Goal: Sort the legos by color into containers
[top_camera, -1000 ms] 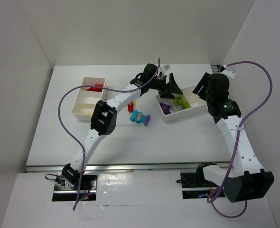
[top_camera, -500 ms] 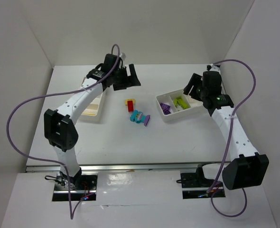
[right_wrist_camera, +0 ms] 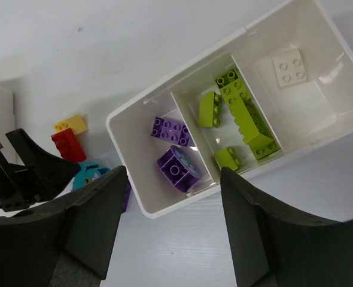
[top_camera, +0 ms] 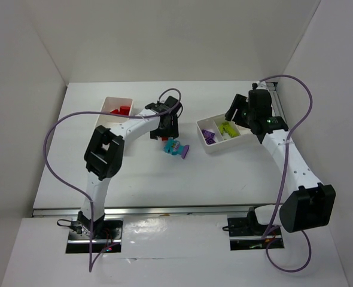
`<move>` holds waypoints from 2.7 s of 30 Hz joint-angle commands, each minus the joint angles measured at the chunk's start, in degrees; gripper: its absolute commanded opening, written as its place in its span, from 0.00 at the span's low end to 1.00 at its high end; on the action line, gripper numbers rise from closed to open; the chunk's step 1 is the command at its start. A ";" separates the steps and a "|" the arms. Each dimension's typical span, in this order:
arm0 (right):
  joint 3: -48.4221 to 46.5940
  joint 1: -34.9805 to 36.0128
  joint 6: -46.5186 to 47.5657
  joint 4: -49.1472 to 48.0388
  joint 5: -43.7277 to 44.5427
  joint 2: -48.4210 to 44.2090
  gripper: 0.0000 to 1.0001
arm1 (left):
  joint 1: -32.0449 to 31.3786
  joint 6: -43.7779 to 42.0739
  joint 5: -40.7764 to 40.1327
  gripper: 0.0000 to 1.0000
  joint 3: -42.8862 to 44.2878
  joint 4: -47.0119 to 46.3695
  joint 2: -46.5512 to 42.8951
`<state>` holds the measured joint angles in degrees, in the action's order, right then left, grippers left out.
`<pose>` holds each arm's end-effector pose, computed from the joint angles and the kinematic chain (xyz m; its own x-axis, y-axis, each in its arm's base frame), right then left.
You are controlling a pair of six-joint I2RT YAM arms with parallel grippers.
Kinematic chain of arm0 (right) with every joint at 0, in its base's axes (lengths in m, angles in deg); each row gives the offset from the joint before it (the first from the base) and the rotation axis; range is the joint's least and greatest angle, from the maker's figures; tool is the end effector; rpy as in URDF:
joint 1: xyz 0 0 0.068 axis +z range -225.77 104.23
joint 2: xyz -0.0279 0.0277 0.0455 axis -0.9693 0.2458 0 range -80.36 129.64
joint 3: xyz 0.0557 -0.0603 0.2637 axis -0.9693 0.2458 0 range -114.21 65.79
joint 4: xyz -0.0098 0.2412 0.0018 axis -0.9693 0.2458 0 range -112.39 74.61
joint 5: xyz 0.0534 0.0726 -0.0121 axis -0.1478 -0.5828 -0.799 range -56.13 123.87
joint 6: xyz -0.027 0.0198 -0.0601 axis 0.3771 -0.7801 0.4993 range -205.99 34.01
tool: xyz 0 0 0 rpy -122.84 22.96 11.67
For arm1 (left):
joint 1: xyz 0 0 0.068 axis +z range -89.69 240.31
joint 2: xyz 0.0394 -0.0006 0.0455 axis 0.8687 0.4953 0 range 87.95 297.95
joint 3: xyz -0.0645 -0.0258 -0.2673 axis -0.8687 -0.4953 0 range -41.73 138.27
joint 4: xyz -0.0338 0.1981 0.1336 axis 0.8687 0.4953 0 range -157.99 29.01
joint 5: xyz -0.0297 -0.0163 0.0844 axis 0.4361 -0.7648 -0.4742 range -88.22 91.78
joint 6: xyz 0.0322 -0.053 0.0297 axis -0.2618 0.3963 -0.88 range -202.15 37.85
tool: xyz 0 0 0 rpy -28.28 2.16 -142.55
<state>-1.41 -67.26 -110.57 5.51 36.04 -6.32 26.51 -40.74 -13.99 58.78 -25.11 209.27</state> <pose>0.2793 0.0396 0.3298 -0.5612 0.3363 -0.7563 0.1279 0.9380 0.3221 0.3788 -0.2354 0.2045 -0.8466 -0.1992 -0.4936 -0.1662 0.9799 -0.1104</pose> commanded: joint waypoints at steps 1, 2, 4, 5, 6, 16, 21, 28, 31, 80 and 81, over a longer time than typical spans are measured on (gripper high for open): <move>-2.50 0.45 -0.12 -1.88 -0.42 1.01 0.71 | 0.75 1.75 -4.71 0.81 2.41 0.90 0.94; -2.50 0.45 -0.12 -1.88 -0.94 1.02 0.71 | 1.36 1.75 -4.71 0.76 2.41 0.90 1.81; -3.03 0.45 -0.12 -1.88 -0.94 1.02 0.71 | 1.89 2.27 -4.10 0.72 2.41 0.90 2.52; -3.03 0.45 -0.12 -1.88 -0.94 1.02 0.71 | 1.90 2.27 -4.09 0.72 2.41 0.11 2.52; -3.03 0.45 -0.12 -1.88 -0.94 1.54 0.71 | 2.51 1.58 -4.09 0.70 2.41 0.11 3.13; -3.55 0.98 -0.12 -1.88 -1.47 2.60 0.71 | 3.57 -0.10 -2.34 0.62 9.09 -1.04 7.79; -3.55 0.98 -0.12 -1.36 -1.47 3.13 0.71 | 4.09 -0.10 -2.34 0.58 8.56 -0.51 7.79; -4.96 0.98 -0.12 -1.36 -4.36 4.80 0.71 | 5.32 -6.68 2.14 0.28 9.79 -2.08 7.18; -7.41 0.98 1.02 -1.36 -8.83 6.38 0.71 | 6.72 -10.81 5.30 0.06 10.32 -2.09 4.11; -14.97 9.68 -4.26 -19.74 -43.76 14.90 0.76 | 23.96 -14.06 81.71 0.00 -6.91 -26.81 -14.35; -14.98 10.38 -4.25 -19.03 -42.88 15.43 0.76 | 23.96 -14.07 80.64 0.00 -7.78 -26.79 -14.96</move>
<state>-13.45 -58.93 -117.37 -16.91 -9.99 10.09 50.11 -50.36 70.97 49.38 -57.20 195.50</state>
